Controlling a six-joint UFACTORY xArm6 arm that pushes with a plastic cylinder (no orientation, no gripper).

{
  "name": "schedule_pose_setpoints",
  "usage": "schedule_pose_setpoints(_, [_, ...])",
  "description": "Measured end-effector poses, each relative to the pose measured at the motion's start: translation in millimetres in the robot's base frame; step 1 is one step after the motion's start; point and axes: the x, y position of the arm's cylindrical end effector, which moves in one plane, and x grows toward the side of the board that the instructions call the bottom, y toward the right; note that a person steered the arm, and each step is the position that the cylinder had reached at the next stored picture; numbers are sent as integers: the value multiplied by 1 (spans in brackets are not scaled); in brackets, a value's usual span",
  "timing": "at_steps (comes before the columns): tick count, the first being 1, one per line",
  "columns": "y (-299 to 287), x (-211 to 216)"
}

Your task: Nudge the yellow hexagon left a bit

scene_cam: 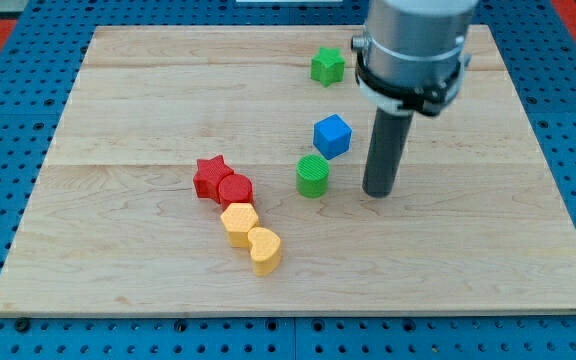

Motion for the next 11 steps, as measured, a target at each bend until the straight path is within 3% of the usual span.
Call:
schedule_pose_setpoints(1, [24,87])
schedule_pose_setpoints(2, [15,121])
schedule_pose_setpoints(4, [-91,111])
schedule_pose_setpoints(5, [-119,84])
schedule_pose_setpoints(7, [-144,41])
schedule_pose_setpoints(9, [-144,30])
schedule_pose_setpoints(11, [-185,17])
